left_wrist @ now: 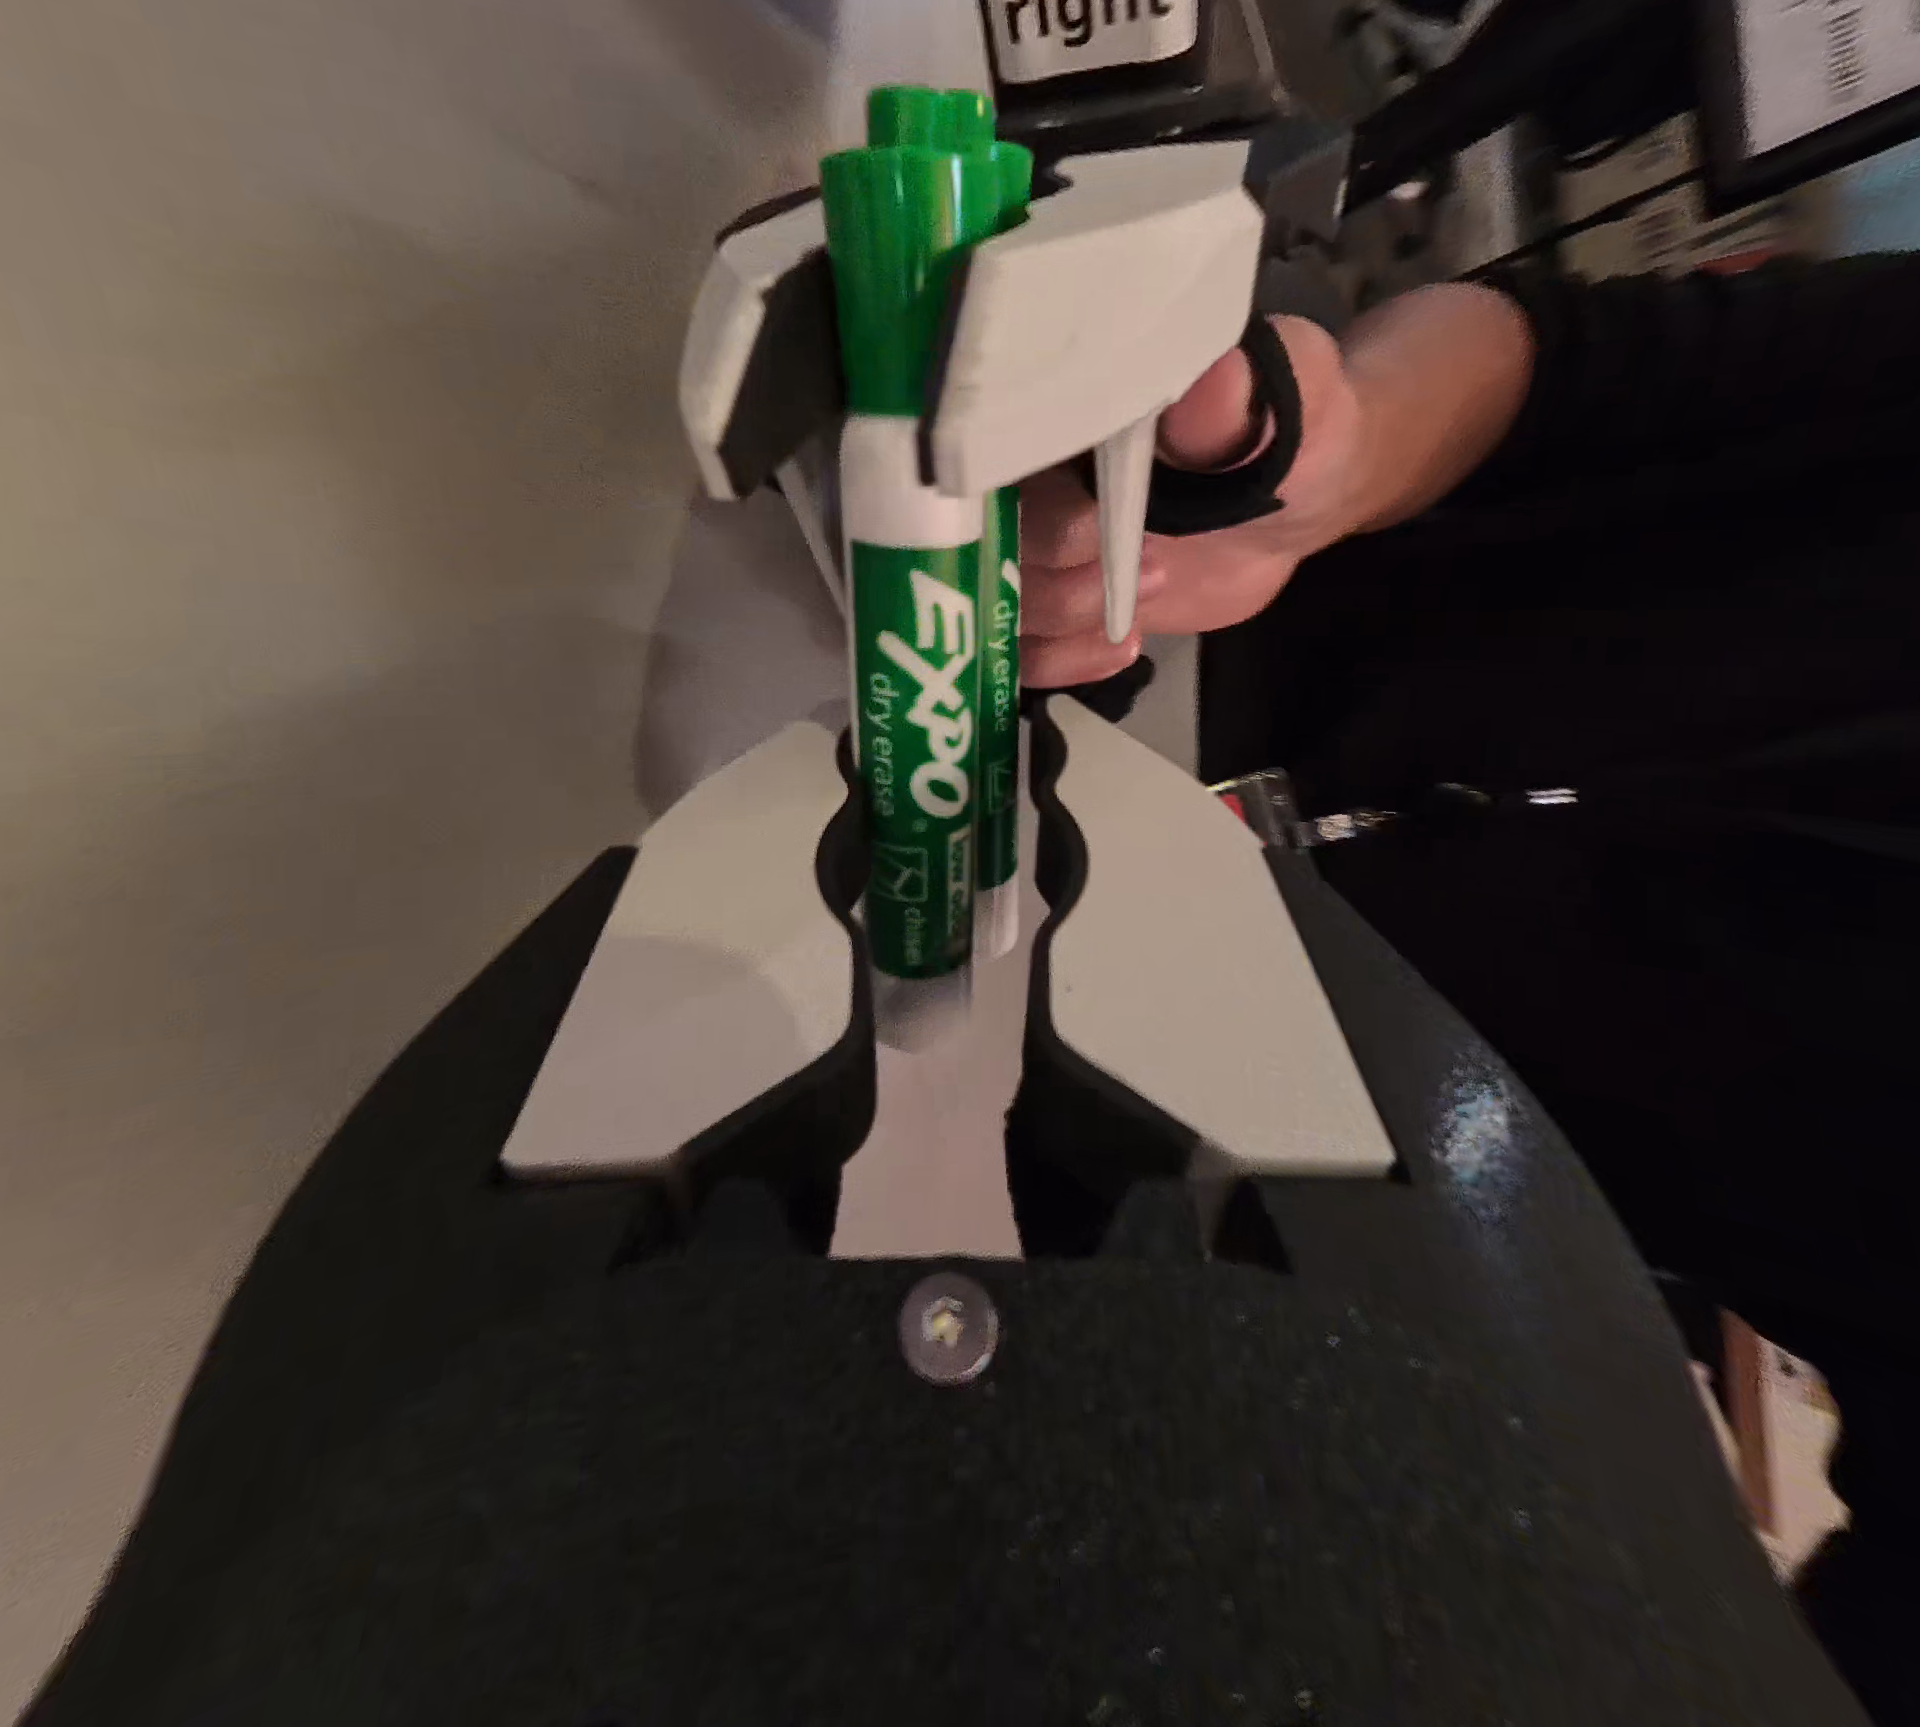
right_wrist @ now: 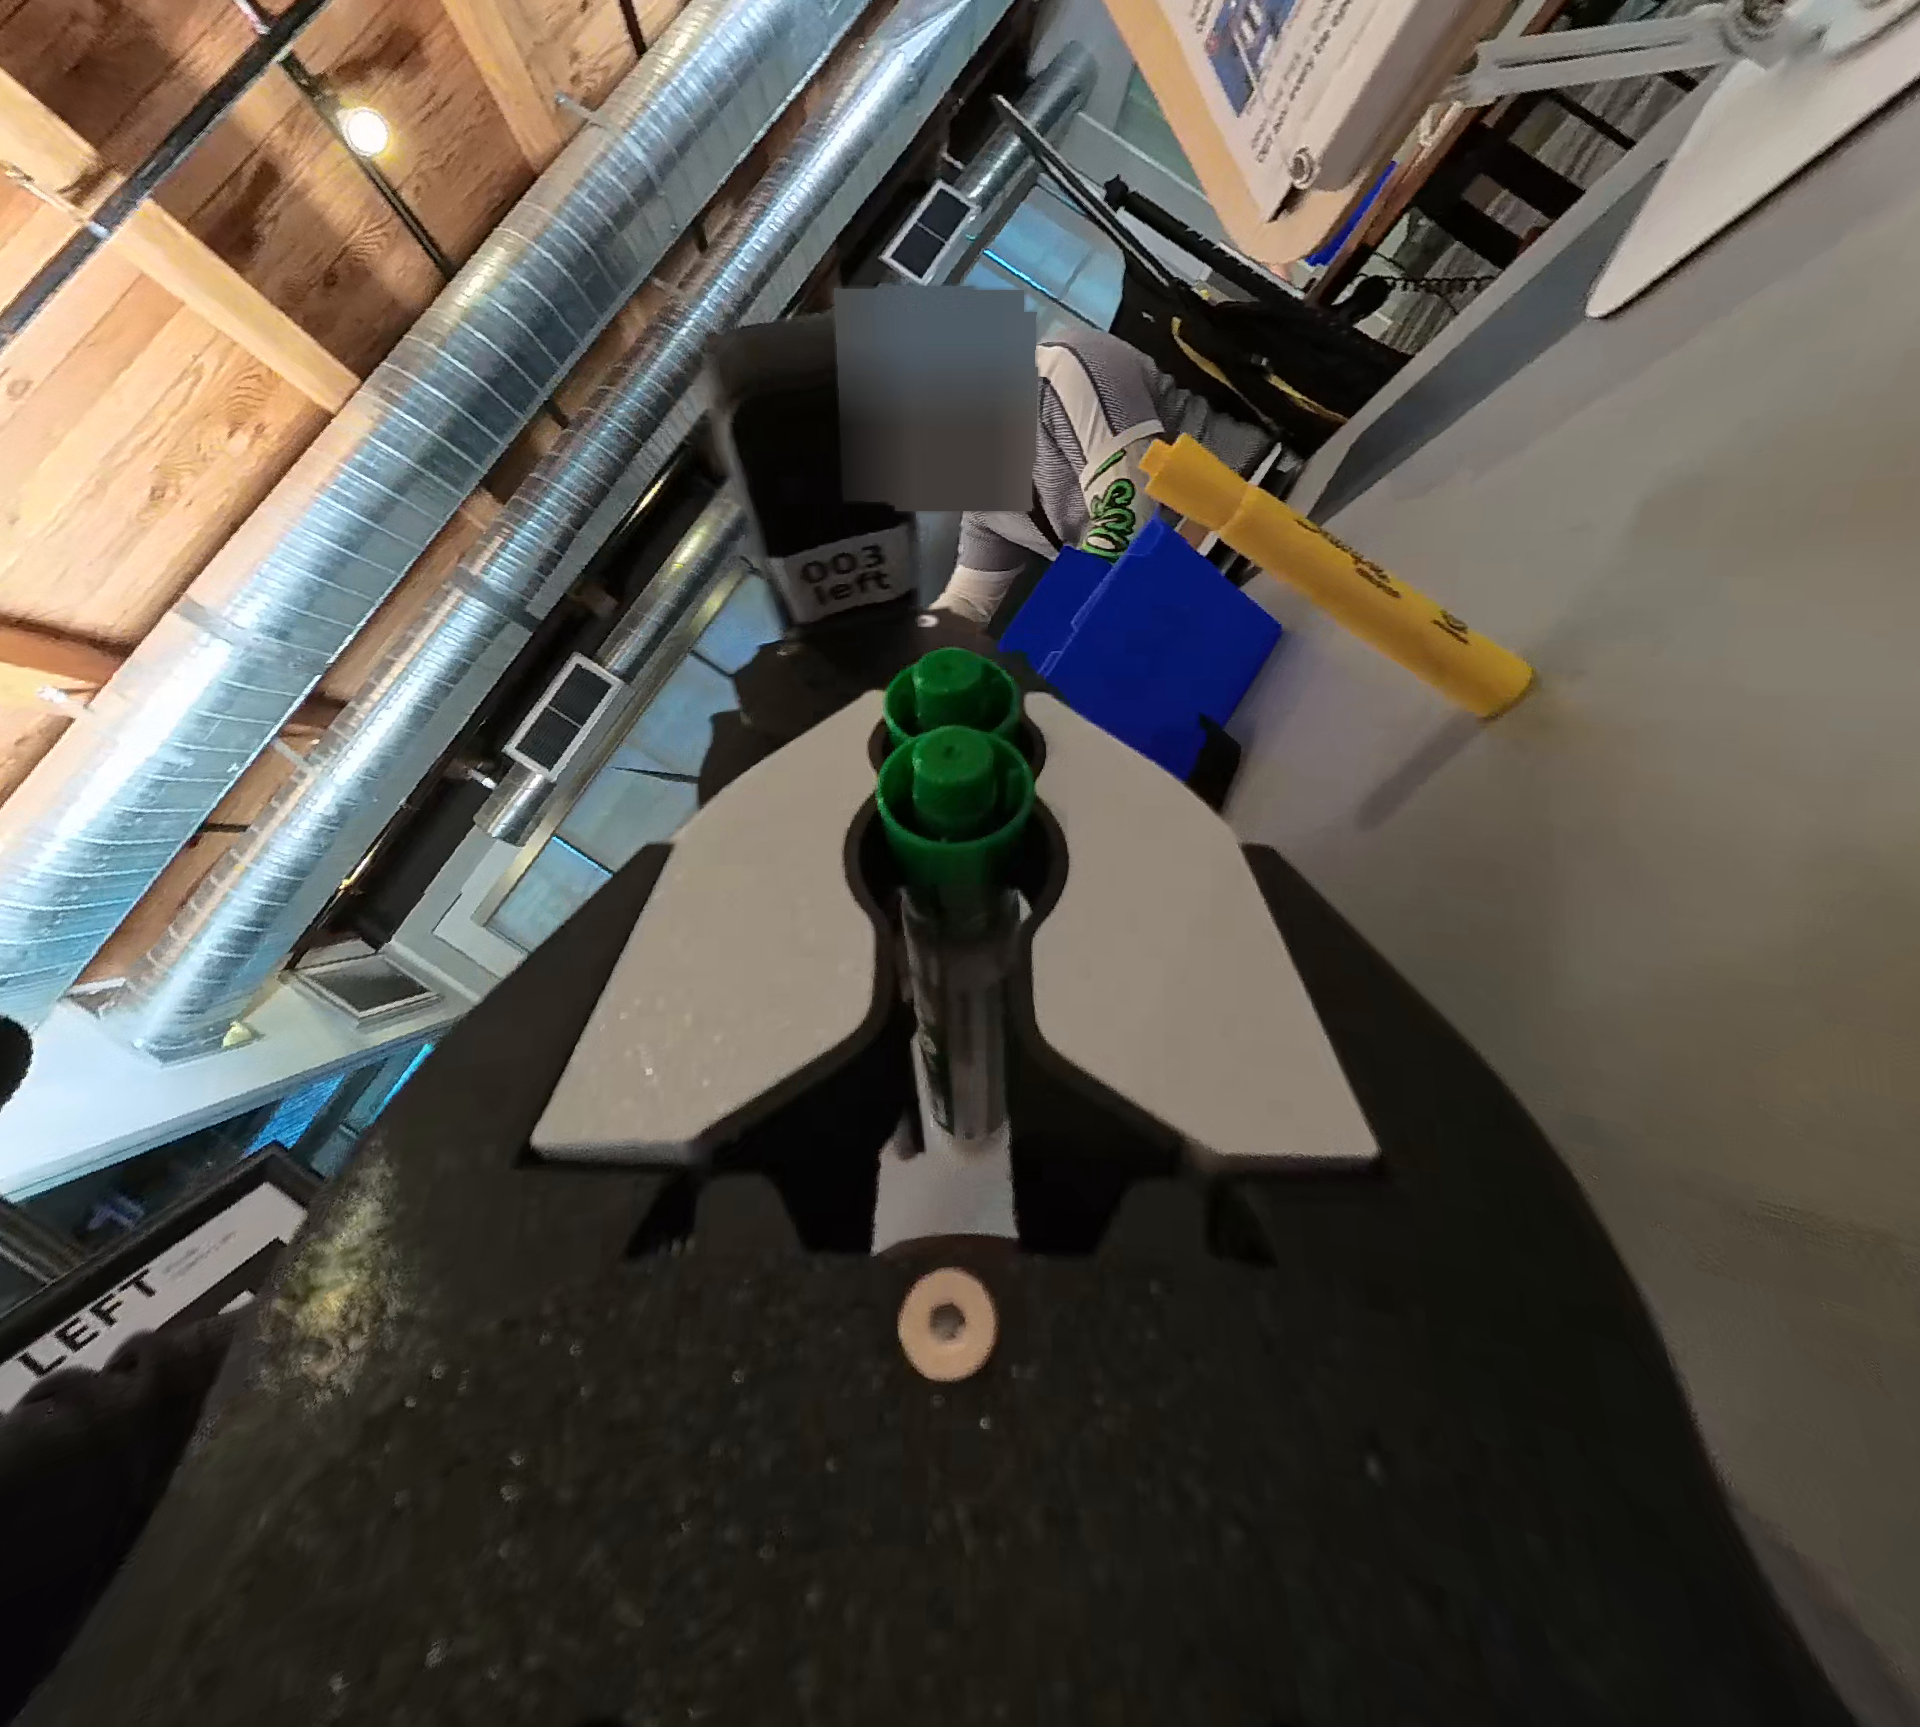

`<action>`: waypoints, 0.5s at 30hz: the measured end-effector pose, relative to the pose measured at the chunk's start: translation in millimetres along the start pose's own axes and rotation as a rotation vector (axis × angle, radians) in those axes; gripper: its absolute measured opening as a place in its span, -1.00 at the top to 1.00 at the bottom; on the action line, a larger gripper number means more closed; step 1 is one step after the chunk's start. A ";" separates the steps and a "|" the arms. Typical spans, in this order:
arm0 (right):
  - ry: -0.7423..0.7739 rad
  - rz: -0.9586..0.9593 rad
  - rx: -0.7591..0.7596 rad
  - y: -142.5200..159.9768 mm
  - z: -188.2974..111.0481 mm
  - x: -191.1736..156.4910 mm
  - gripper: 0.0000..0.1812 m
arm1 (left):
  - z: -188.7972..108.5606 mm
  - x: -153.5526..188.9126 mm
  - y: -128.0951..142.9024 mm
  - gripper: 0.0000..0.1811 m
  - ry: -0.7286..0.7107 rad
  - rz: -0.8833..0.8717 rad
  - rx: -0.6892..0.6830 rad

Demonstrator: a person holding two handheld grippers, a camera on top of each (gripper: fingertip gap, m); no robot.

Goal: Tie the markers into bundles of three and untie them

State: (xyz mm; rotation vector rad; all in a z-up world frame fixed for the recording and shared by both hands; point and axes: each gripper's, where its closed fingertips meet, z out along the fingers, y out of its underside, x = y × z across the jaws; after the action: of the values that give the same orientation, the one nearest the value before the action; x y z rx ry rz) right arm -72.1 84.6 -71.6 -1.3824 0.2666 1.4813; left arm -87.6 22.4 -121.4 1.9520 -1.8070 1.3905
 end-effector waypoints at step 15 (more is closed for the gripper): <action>-0.059 -0.047 -0.055 6.2 4.4 -5.6 0.81 | -1.6 3.7 5.5 0.79 0.137 0.035 -0.029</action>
State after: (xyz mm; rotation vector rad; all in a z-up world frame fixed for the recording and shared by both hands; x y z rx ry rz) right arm -80.8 82.3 -68.4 -1.3773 0.1562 1.4978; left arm -93.7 19.3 -120.4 1.7731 -1.7966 1.4617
